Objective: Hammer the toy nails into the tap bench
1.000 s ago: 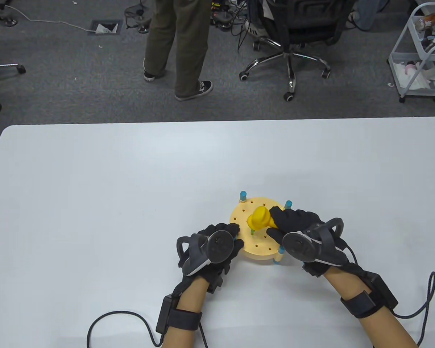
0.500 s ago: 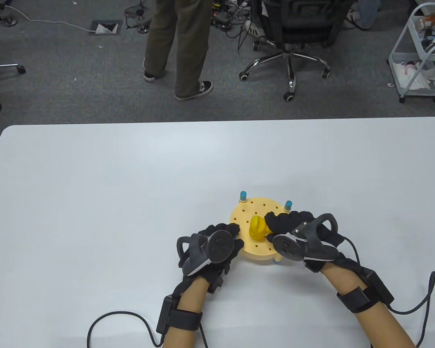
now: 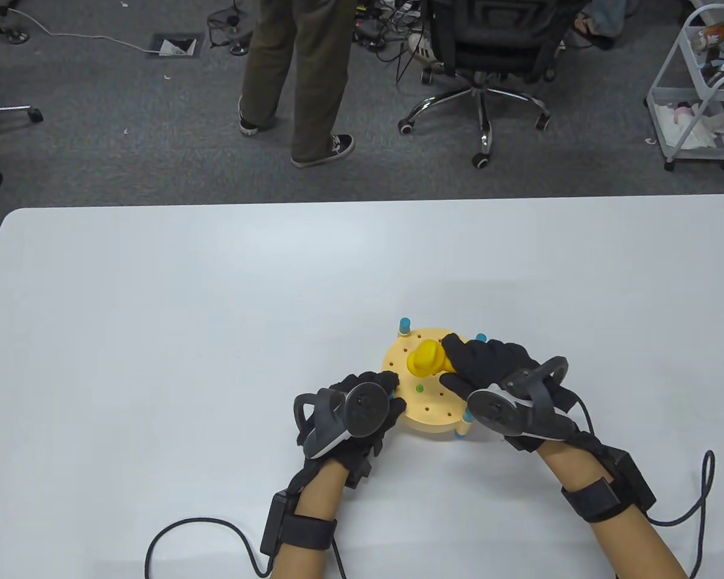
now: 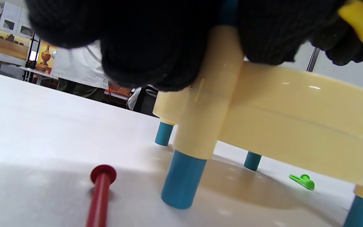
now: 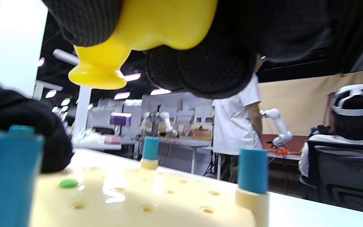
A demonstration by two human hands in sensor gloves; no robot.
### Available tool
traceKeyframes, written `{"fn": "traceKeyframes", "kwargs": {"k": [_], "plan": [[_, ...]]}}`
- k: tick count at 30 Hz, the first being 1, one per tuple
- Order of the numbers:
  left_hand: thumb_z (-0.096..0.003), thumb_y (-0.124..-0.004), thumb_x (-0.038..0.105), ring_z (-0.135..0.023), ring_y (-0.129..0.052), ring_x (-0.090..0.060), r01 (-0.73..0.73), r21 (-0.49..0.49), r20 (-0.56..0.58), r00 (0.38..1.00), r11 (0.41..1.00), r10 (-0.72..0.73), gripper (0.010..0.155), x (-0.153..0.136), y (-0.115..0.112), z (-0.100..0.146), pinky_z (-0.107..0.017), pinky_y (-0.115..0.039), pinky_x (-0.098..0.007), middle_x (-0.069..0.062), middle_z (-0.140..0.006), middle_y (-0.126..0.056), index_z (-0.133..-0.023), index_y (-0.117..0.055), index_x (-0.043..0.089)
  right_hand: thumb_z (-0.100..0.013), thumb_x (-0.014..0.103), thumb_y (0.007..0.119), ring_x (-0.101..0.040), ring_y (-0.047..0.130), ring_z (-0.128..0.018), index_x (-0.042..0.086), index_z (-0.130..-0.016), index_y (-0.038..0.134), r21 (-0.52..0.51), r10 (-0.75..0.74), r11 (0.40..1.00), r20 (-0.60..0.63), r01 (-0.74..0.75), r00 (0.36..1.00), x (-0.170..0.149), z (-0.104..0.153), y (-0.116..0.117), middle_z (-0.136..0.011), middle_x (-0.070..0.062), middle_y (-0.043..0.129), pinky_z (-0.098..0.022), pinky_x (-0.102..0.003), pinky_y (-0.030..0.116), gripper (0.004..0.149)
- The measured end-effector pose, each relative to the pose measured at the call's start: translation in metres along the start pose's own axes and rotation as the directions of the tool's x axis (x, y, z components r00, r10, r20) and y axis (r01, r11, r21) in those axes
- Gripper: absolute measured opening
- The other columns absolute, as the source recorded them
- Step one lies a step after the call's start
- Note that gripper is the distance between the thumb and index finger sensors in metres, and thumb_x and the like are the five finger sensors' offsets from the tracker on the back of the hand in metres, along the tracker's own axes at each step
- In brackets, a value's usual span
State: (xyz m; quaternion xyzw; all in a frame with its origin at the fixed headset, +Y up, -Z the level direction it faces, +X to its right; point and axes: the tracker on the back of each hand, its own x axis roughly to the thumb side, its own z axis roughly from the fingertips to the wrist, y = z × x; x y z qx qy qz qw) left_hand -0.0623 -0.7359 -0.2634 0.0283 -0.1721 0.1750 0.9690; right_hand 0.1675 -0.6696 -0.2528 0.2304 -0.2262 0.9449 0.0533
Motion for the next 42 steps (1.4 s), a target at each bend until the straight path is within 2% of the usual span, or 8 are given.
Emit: {"fn": "traceKeyframes", "kwargs": {"k": [3, 6, 8, 12, 18, 27, 34, 42], "plan": [[-0.0360, -0.079, 0.051, -0.056, -0.092, -0.026, -0.027, -0.113, 0.013, 0.999, 0.993, 0.029, 0.071, -0.008, 0.012, 0.004, -0.041, -0.077, -0.041, -0.012, -0.082, -0.088, -0.097, -0.063, 0.019, -0.043, 0.052, 0.064, -0.022, 0.098, -0.045, 0.017, -0.097, 0.064, -0.048, -0.017, 0.999, -0.064, 0.014, 0.998, -0.023, 0.017, -0.003, -0.070, -0.003, 0.092, -0.037, -0.036, 0.083, 0.064], [-0.0374, -0.081, 0.047, -0.056, -0.093, -0.027, -0.030, -0.092, -0.040, 0.999, 0.995, 0.026, 0.065, -0.023, 0.033, 0.016, -0.041, -0.078, -0.043, -0.013, -0.081, -0.090, -0.095, -0.069, 0.020, -0.043, 0.052, 0.063, -0.021, 0.099, -0.044, 0.017, -0.097, 0.065, -0.051, -0.040, 0.998, -0.136, 0.033, 0.990, -0.051, 0.038, -0.001, -0.069, -0.002, 0.092, -0.037, -0.035, 0.084, 0.064], [-0.0390, -0.081, 0.046, -0.055, -0.094, -0.027, 0.066, -0.164, -0.125, 0.988, 0.984, -0.087, 0.059, -0.034, 0.038, 0.020, -0.041, -0.079, -0.043, -0.012, -0.078, -0.093, -0.092, -0.074, 0.022, -0.043, 0.052, 0.063, -0.021, 0.099, -0.044, 0.017, -0.097, 0.065, -0.036, -0.075, 0.997, -0.198, 0.069, 0.977, -0.072, 0.053, 0.003, -0.069, -0.003, 0.092, -0.037, -0.035, 0.084, 0.064], [-0.0383, -0.080, 0.048, -0.053, -0.094, -0.027, 0.257, -0.322, -0.254, 0.904, 0.911, -0.344, 0.059, -0.047, 0.013, 0.014, -0.041, -0.079, -0.043, -0.012, -0.076, -0.093, -0.090, -0.074, 0.021, -0.043, 0.052, 0.063, -0.022, 0.099, -0.043, 0.016, -0.097, 0.065, -0.039, -0.148, 0.989, -0.297, 0.143, 0.943, -0.105, 0.078, 0.012, -0.069, -0.003, 0.092, -0.036, -0.035, 0.084, 0.065], [-0.0350, -0.082, 0.050, -0.047, -0.097, -0.025, 0.422, -0.359, -0.248, 0.817, 0.832, -0.521, 0.058, -0.037, -0.017, 0.001, -0.037, -0.081, -0.043, -0.009, -0.068, -0.097, -0.085, -0.079, 0.021, -0.043, 0.052, 0.063, -0.022, 0.099, -0.043, 0.015, -0.096, 0.066, -0.053, -0.156, 0.988, -0.393, 0.147, 0.906, -0.132, 0.091, 0.011, -0.069, -0.004, 0.093, -0.036, -0.035, 0.084, 0.065], [-0.0345, -0.087, 0.043, -0.036, -0.101, -0.019, 0.363, -0.337, -0.306, 0.831, 0.869, -0.465, 0.053, -0.040, -0.021, -0.003, -0.029, -0.085, -0.038, -0.009, -0.055, -0.100, -0.081, -0.083, 0.018, -0.044, 0.052, 0.063, -0.022, 0.099, -0.043, 0.015, -0.096, 0.066, -0.050, -0.142, 0.990, -0.415, 0.134, 0.899, -0.135, 0.092, 0.011, -0.068, -0.004, 0.093, -0.036, -0.035, 0.084, 0.065], [-0.0348, -0.089, 0.036, -0.034, -0.102, -0.020, 0.329, -0.358, -0.416, 0.782, 0.874, -0.465, 0.054, -0.031, -0.024, -0.004, -0.026, -0.087, -0.035, -0.013, -0.057, -0.100, -0.084, -0.081, 0.014, -0.043, 0.053, 0.063, -0.022, 0.099, -0.042, 0.015, -0.096, 0.066, -0.037, -0.137, 0.990, -0.419, 0.134, 0.897, -0.133, 0.092, 0.012, -0.068, -0.004, 0.093, -0.035, -0.035, 0.084, 0.065], [-0.0375, -0.079, 0.031, -0.033, -0.096, -0.019, 0.206, -0.321, -0.459, 0.820, 0.925, -0.342, 0.057, -0.037, -0.024, -0.001, -0.028, -0.085, -0.039, -0.020, -0.057, -0.092, -0.087, -0.073, 0.005, -0.043, 0.053, 0.063, -0.022, 0.099, -0.042, 0.015, -0.096, 0.066, -0.024, -0.133, 0.991, -0.409, 0.134, 0.903, -0.132, 0.092, 0.013, -0.068, -0.004, 0.093, -0.036, -0.035, 0.084, 0.065]]}}
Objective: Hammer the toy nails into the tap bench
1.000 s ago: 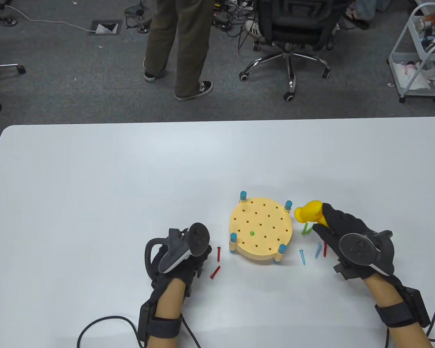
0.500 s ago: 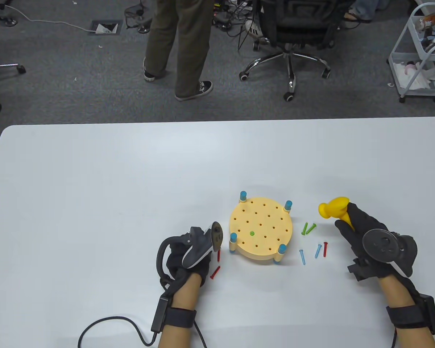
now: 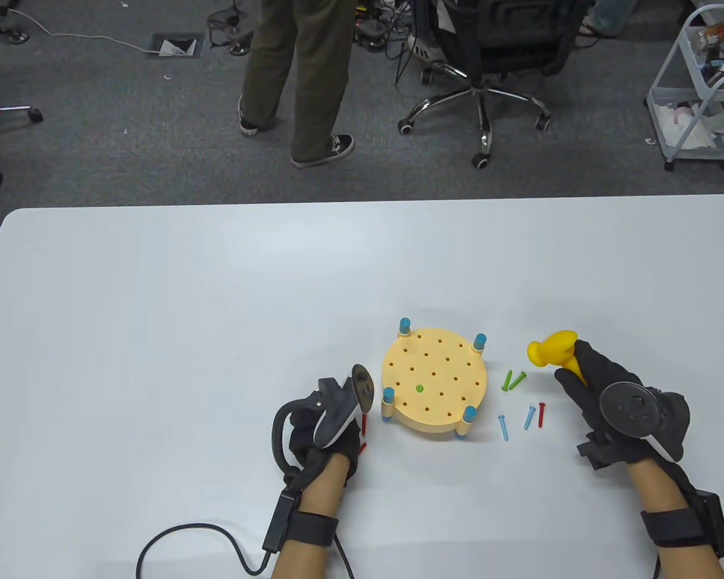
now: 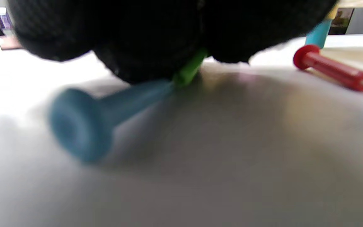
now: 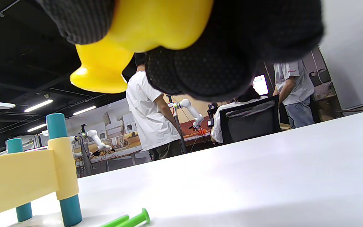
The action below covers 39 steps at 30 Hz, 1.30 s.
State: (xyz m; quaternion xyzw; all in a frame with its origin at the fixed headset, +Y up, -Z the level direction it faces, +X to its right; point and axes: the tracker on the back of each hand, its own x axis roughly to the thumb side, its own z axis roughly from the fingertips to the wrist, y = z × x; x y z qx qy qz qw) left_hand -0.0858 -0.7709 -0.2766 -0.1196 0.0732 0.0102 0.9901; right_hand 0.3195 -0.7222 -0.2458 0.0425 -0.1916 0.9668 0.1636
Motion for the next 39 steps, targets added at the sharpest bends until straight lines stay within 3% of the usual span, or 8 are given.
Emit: {"fn": "traceKeyframes", "kwargs": {"k": [4, 10, 17, 21, 27, 29, 32, 39], "plan": [[-0.0406, -0.069, 0.029, -0.035, -0.092, -0.020, -0.187, -0.065, 0.007, 0.982, 0.980, 0.188, 0.055, -0.015, 0.003, -0.002, -0.031, -0.083, -0.041, -0.021, -0.059, -0.089, -0.090, -0.071, 0.005, -0.043, 0.053, 0.063, -0.022, 0.099, -0.043, 0.015, -0.096, 0.066, 0.002, -0.006, 1.000, 0.006, 0.006, 1.000, 0.000, 0.000, 0.001, -0.068, -0.004, 0.093, -0.036, -0.035, 0.084, 0.065], [-0.0414, -0.068, 0.031, -0.032, -0.092, -0.018, -0.379, -0.022, -0.004, 0.925, 0.925, 0.379, 0.044, -0.037, 0.024, 0.007, -0.029, -0.083, -0.041, -0.020, -0.055, -0.091, -0.079, -0.084, 0.014, -0.043, 0.053, 0.063, -0.022, 0.099, -0.043, 0.015, -0.096, 0.066, 0.009, -0.007, 1.000, 0.015, 0.007, 1.000, 0.001, 0.000, 0.003, -0.068, -0.004, 0.093, -0.036, -0.035, 0.084, 0.065], [-0.0432, -0.069, 0.034, -0.030, -0.092, -0.017, -0.517, -0.101, 0.010, 0.854, 0.850, 0.521, 0.041, -0.047, 0.022, 0.007, -0.027, -0.084, -0.039, -0.017, -0.053, -0.091, -0.076, -0.082, 0.014, -0.043, 0.053, 0.063, -0.022, 0.099, -0.043, 0.015, -0.096, 0.066, 0.012, -0.005, 1.000, 0.034, 0.004, 0.999, 0.004, 0.002, 0.005, -0.068, -0.004, 0.093, -0.036, -0.035, 0.084, 0.065], [-0.0412, -0.071, 0.037, -0.024, -0.092, -0.015, -0.555, 0.016, 0.060, 0.831, 0.831, 0.554, 0.040, -0.050, 0.033, 0.012, -0.023, -0.084, -0.037, -0.013, -0.047, -0.094, -0.075, -0.082, 0.018, -0.043, 0.053, 0.063, -0.022, 0.099, -0.043, 0.015, -0.096, 0.066, 0.015, 0.003, 1.000, 0.042, -0.003, 0.999, 0.006, 0.002, 0.006, -0.068, -0.004, 0.093, -0.036, -0.035, 0.084, 0.065], [-0.0387, -0.083, 0.036, -0.023, -0.096, -0.016, -0.666, 0.229, 0.322, 0.740, 0.710, 0.591, 0.040, -0.037, 0.073, 0.037, -0.021, -0.085, -0.035, -0.012, -0.049, -0.099, -0.075, -0.085, 0.019, -0.043, 0.053, 0.063, -0.022, 0.099, -0.043, 0.015, -0.096, 0.066, 0.026, -0.013, 1.000, 0.040, 0.012, 0.999, 0.006, 0.001, 0.008, -0.068, -0.004, 0.093, -0.036, -0.035, 0.084, 0.065], [-0.0383, -0.084, 0.036, -0.023, -0.097, -0.016, -0.630, 0.212, 0.361, 0.761, 0.747, 0.539, 0.040, -0.021, 0.080, 0.039, -0.021, -0.085, -0.034, -0.012, -0.051, -0.099, -0.075, -0.085, 0.019, -0.043, 0.053, 0.063, -0.022, 0.099, -0.043, 0.015, -0.096, 0.066, 0.028, -0.007, 1.000, 0.045, 0.006, 0.999, 0.007, 0.002, 0.009, -0.068, -0.004, 0.093, -0.036, -0.035, 0.084, 0.065], [-0.0376, -0.086, 0.035, -0.025, -0.098, -0.016, -0.484, 0.207, 0.393, 0.837, 0.850, 0.381, 0.041, 0.016, 0.089, 0.039, -0.021, -0.085, -0.034, -0.012, -0.053, -0.100, -0.076, -0.085, 0.020, -0.043, 0.053, 0.063, -0.022, 0.099, -0.043, 0.015, -0.096, 0.066, 0.033, 0.002, 0.999, 0.053, -0.004, 0.999, 0.008, 0.002, 0.011, -0.068, -0.004, 0.093, -0.036, -0.035, 0.084, 0.065], [-0.0370, -0.086, 0.036, -0.025, -0.098, -0.016, -0.160, 0.263, 0.349, 0.935, 0.951, 0.061, 0.041, 0.078, 0.107, 0.028, -0.021, -0.084, -0.032, -0.011, -0.054, -0.100, -0.075, -0.085, 0.022, -0.043, 0.053, 0.063, -0.022, 0.099, -0.043, 0.015, -0.096, 0.066, 0.042, -0.002, 0.999, 0.055, 0.000, 0.998, 0.007, 0.002, 0.012, -0.068, -0.004, 0.093, -0.036, -0.035, 0.084, 0.065]]}}
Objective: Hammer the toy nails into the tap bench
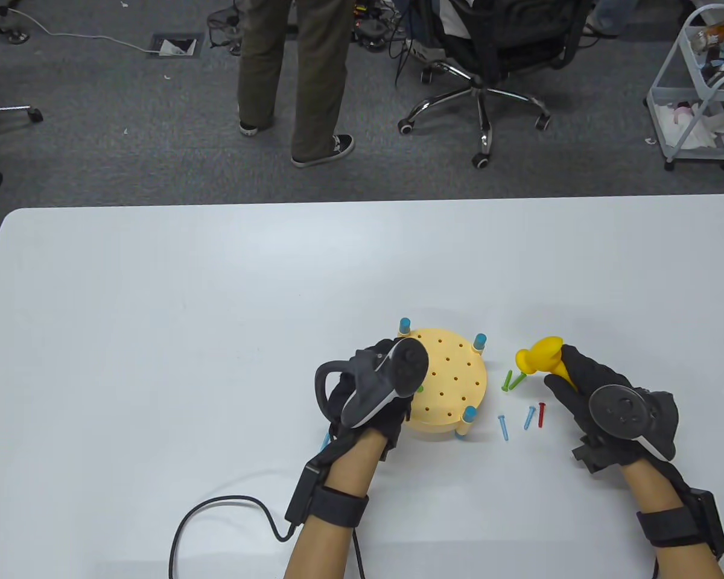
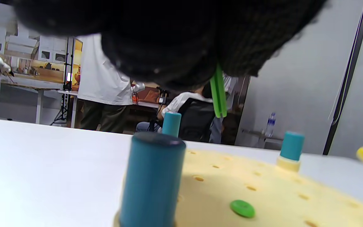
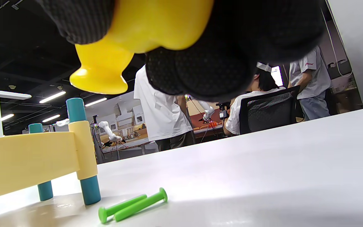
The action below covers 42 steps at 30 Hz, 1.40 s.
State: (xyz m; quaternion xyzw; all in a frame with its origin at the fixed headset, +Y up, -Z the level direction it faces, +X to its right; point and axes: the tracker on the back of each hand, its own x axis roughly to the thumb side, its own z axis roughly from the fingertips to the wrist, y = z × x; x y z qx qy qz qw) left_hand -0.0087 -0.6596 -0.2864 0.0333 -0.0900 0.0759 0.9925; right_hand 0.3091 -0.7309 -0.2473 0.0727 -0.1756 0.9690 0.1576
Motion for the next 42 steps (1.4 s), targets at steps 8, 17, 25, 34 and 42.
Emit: {"fn": "traceKeyframes", "kwargs": {"k": [8, 17, 25, 34, 42], "plan": [[-0.0357, -0.089, 0.035, -0.026, -0.098, -0.015, 0.159, -0.110, -0.068, 0.984, 0.981, -0.167, 0.041, 0.005, -0.008, -0.025, -0.021, -0.085, -0.032, -0.011, -0.056, -0.101, -0.075, -0.085, 0.022, -0.043, 0.053, 0.063, -0.022, 0.099, -0.043, 0.015, -0.096, 0.066, 0.002, 0.001, 1.000, 0.003, -0.001, 1.000, -0.001, 0.000, 0.000, -0.068, -0.004, 0.093, -0.036, -0.035, 0.084, 0.065], [-0.0357, -0.089, 0.035, -0.026, -0.098, -0.016, 0.204, -0.171, -0.084, 0.972, 0.964, -0.220, 0.041, -0.003, -0.019, -0.031, -0.022, -0.085, -0.033, -0.012, -0.057, -0.100, -0.075, -0.085, 0.023, -0.043, 0.053, 0.063, -0.022, 0.099, -0.043, 0.016, -0.096, 0.067, 0.009, 0.008, 1.000, 0.010, -0.008, 1.000, 0.000, 0.000, 0.001, -0.068, -0.004, 0.093, -0.036, -0.035, 0.084, 0.065], [-0.0358, -0.088, 0.035, -0.027, -0.098, -0.016, 0.215, -0.179, -0.086, 0.969, 0.960, -0.233, 0.041, -0.005, -0.028, -0.034, -0.023, -0.085, -0.033, -0.011, -0.057, -0.100, -0.075, -0.085, 0.023, -0.043, 0.053, 0.063, -0.022, 0.099, -0.043, 0.016, -0.096, 0.067, 0.017, 0.018, 1.000, 0.014, -0.019, 1.000, 0.001, 0.000, 0.002, -0.068, -0.004, 0.093, -0.036, -0.035, 0.084, 0.065], [-0.0357, -0.088, 0.035, -0.027, -0.098, -0.015, 0.199, -0.175, -0.073, 0.974, 0.964, -0.214, 0.041, -0.006, -0.028, -0.035, -0.023, -0.085, -0.033, -0.010, -0.057, -0.101, -0.075, -0.085, 0.023, -0.043, 0.053, 0.063, -0.022, 0.099, -0.043, 0.016, -0.096, 0.067, 0.024, 0.025, 0.999, 0.014, -0.025, 1.000, 0.002, 0.000, 0.004, -0.068, -0.004, 0.093, -0.036, -0.036, 0.084, 0.065], [-0.0356, -0.088, 0.035, -0.026, -0.098, -0.016, 0.212, -0.184, -0.078, 0.970, 0.960, -0.229, 0.041, -0.005, -0.028, -0.036, -0.023, -0.085, -0.033, -0.011, -0.056, -0.101, -0.075, -0.085, 0.023, -0.043, 0.053, 0.063, -0.022, 0.099, -0.043, 0.016, -0.096, 0.067, 0.030, 0.034, 0.999, 0.021, -0.035, 0.999, 0.003, 0.000, 0.005, -0.068, -0.004, 0.093, -0.036, -0.036, 0.084, 0.065]]}}
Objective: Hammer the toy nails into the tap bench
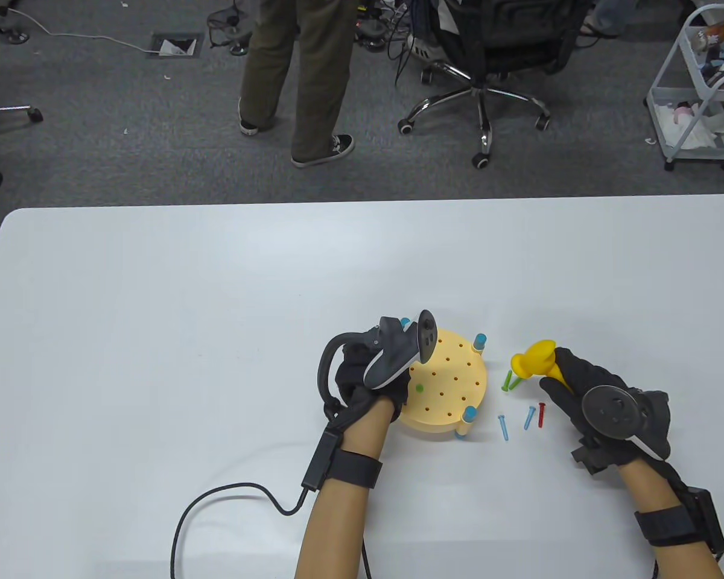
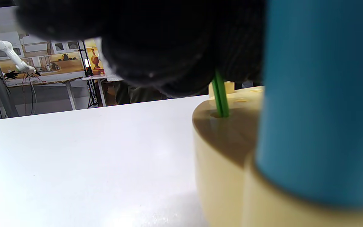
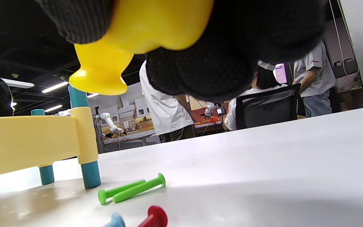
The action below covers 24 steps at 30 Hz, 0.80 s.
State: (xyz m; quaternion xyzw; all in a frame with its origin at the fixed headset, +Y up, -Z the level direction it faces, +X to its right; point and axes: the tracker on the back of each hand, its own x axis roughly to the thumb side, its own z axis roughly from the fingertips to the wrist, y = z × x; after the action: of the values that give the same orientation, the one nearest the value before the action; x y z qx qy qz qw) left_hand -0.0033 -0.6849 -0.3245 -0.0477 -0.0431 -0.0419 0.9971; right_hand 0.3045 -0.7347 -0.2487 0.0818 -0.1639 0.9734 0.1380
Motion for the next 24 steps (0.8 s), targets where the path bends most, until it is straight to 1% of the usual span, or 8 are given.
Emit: {"fn": "traceKeyframes", "kwargs": {"k": [8, 10, 12, 14, 16, 18, 20, 24], "plan": [[-0.0359, -0.088, 0.036, -0.027, -0.098, -0.016, 0.016, -0.004, 0.002, 1.000, 1.000, -0.016, 0.041, 0.001, -0.003, -0.001, -0.024, -0.085, -0.033, -0.010, -0.056, -0.101, -0.075, -0.085, 0.024, -0.043, 0.053, 0.063, -0.022, 0.099, -0.043, 0.016, -0.096, 0.067, 0.006, 0.004, 1.000, 0.003, -0.004, 1.000, 0.000, 0.000, 0.001, -0.068, -0.004, 0.093, -0.036, -0.036, 0.084, 0.065], [-0.0363, -0.087, 0.037, -0.028, -0.098, -0.017, 0.011, -0.037, 0.039, 0.999, 0.999, -0.009, 0.041, 0.002, -0.003, -0.001, -0.024, -0.084, -0.034, -0.010, -0.058, -0.100, -0.076, -0.085, 0.024, -0.043, 0.053, 0.063, -0.022, 0.099, -0.043, 0.016, -0.096, 0.067, 0.007, 0.006, 1.000, 0.004, -0.006, 1.000, 0.001, 0.000, 0.002, -0.068, -0.004, 0.093, -0.036, -0.036, 0.084, 0.065], [-0.0366, -0.086, 0.038, -0.030, -0.097, -0.018, 0.009, -0.061, 0.062, 0.998, 0.998, -0.006, 0.044, 0.003, -0.003, -0.001, -0.026, -0.083, -0.035, -0.010, -0.061, -0.100, -0.078, -0.084, 0.023, -0.043, 0.053, 0.063, -0.022, 0.099, -0.043, 0.016, -0.096, 0.067, 0.009, 0.006, 1.000, 0.005, -0.006, 1.000, 0.001, 0.000, 0.002, -0.068, -0.004, 0.093, -0.036, -0.036, 0.084, 0.065], [-0.0367, -0.082, 0.043, -0.037, -0.097, -0.020, 0.011, -0.088, 0.080, 0.997, 0.996, -0.004, 0.054, 0.001, -0.002, 0.001, -0.029, -0.082, -0.037, -0.012, -0.070, -0.097, -0.086, -0.079, 0.021, -0.043, 0.053, 0.063, -0.022, 0.099, -0.043, 0.016, -0.096, 0.067, 0.010, 0.008, 1.000, 0.006, -0.008, 1.000, 0.001, 0.000, 0.003, -0.068, -0.004, 0.093, -0.036, -0.036, 0.084, 0.065], [-0.0370, -0.076, 0.048, -0.041, -0.097, -0.021, -0.017, -0.021, 0.065, 0.998, 1.000, 0.018, 0.061, -0.006, 0.005, 0.007, -0.031, -0.081, -0.037, -0.013, -0.078, -0.093, -0.091, -0.074, 0.019, -0.043, 0.053, 0.063, -0.022, 0.099, -0.043, 0.016, -0.096, 0.067, 0.011, 0.008, 1.000, 0.007, -0.008, 1.000, 0.001, 0.000, 0.003, -0.068, -0.004, 0.093, -0.036, -0.036, 0.084, 0.065], [-0.0367, -0.073, 0.051, -0.042, -0.096, -0.020, -0.085, 0.100, 0.069, 0.995, 0.991, 0.078, 0.063, -0.019, 0.016, 0.020, -0.031, -0.081, -0.036, -0.013, -0.078, -0.093, -0.091, -0.074, 0.019, -0.043, 0.053, 0.063, -0.022, 0.099, -0.043, 0.016, -0.096, 0.067, 0.011, 0.009, 1.000, 0.007, -0.009, 1.000, 0.001, 0.000, 0.002, -0.068, -0.004, 0.093, -0.036, -0.036, 0.084, 0.065], [-0.0362, -0.072, 0.053, -0.041, -0.097, -0.020, -0.206, 0.159, 0.105, 0.976, 0.966, 0.191, 0.063, -0.035, 0.019, 0.035, -0.030, -0.081, -0.036, -0.013, -0.076, -0.094, -0.090, -0.076, 0.019, -0.043, 0.053, 0.063, -0.022, 0.099, -0.043, 0.016, -0.096, 0.067, 0.007, 0.005, 1.000, 0.004, -0.005, 1.000, 0.001, 0.000, 0.002, -0.068, -0.004, 0.093, -0.036, -0.036, 0.084, 0.065], [-0.0358, -0.075, 0.055, -0.043, -0.095, -0.023, -0.414, 0.054, 0.165, 0.901, 0.909, 0.401, 0.067, -0.056, -0.002, 0.054, -0.031, -0.080, -0.037, -0.017, -0.078, -0.092, -0.091, -0.075, 0.017, -0.043, 0.053, 0.063, -0.022, 0.099, -0.043, 0.016, -0.096, 0.066, -0.003, 0.000, 1.000, 0.010, 0.000, 1.000, 0.005, 0.000, 0.003, -0.068, -0.004, 0.093, -0.036, -0.036, 0.084, 0.065]]}}
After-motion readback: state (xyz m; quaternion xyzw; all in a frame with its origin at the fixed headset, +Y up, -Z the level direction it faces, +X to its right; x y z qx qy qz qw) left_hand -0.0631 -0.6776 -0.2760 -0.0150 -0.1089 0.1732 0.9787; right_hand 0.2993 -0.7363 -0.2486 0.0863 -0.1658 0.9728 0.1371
